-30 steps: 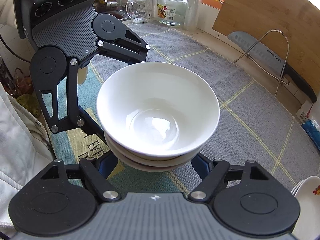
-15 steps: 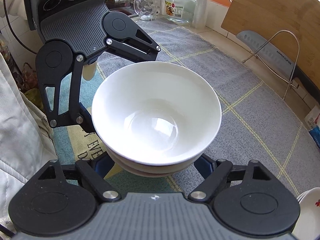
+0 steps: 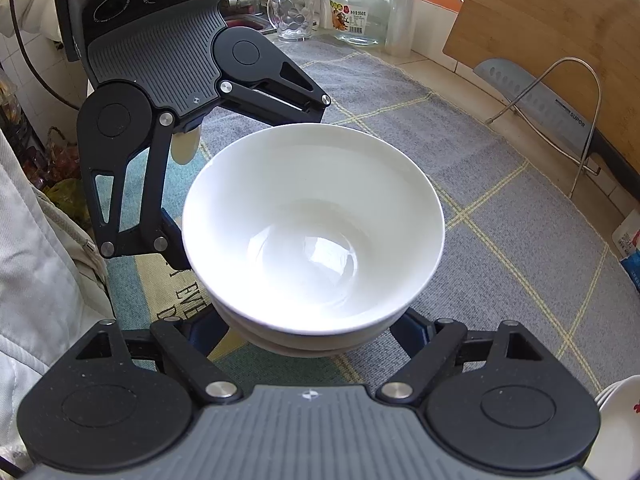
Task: Organize plates and bowls
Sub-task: 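Lift the bowl stack with both tools and carry it over the plate stack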
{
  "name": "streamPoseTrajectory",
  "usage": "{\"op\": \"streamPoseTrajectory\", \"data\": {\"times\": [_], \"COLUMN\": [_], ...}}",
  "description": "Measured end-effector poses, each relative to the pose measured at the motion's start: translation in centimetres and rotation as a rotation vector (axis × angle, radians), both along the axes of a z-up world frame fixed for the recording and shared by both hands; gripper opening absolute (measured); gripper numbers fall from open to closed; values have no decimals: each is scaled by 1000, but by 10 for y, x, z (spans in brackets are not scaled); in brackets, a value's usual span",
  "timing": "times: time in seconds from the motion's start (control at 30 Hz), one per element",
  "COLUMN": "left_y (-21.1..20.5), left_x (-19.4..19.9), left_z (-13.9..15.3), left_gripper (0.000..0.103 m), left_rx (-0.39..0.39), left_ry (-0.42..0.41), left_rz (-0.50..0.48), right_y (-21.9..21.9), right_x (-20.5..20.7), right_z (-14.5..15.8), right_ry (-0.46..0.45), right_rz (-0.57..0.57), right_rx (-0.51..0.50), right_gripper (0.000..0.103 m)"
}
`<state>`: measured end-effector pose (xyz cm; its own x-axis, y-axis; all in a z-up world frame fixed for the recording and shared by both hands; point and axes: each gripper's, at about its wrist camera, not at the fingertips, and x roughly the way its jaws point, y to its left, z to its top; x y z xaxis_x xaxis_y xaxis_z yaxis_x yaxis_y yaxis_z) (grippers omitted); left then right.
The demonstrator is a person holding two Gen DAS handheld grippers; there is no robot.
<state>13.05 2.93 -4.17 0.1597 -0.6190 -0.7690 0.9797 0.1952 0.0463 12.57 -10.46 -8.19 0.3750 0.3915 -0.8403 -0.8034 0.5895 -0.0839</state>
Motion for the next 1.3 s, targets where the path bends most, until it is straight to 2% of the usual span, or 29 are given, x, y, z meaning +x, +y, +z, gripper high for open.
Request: {"op": "streamPoseTrajectory", "data": {"times": [0.27,0.63,1.03,1.3], "left_y": [-5,-37,-119,-178], "left_x": [-1,-3,8,19], "left_z": [0,12,28,29], "left_gripper": [88,88,88,88], "left_rx": [2,-15,-41,-51], "left_ry": [7,-41,-91,-122], "left_rz": [19,21,16,-15], "right_y": [-3,-35,-116,-174], "right_x": [-1,-2,7,13], "right_z": [3,23,53,62], "right_ry": [9,-28,-82,-114], "right_rz": [-14,-12,-11,-43], "right_rx": [2,-4,-27,-37], "right_gripper": [89,89,89,89]}}
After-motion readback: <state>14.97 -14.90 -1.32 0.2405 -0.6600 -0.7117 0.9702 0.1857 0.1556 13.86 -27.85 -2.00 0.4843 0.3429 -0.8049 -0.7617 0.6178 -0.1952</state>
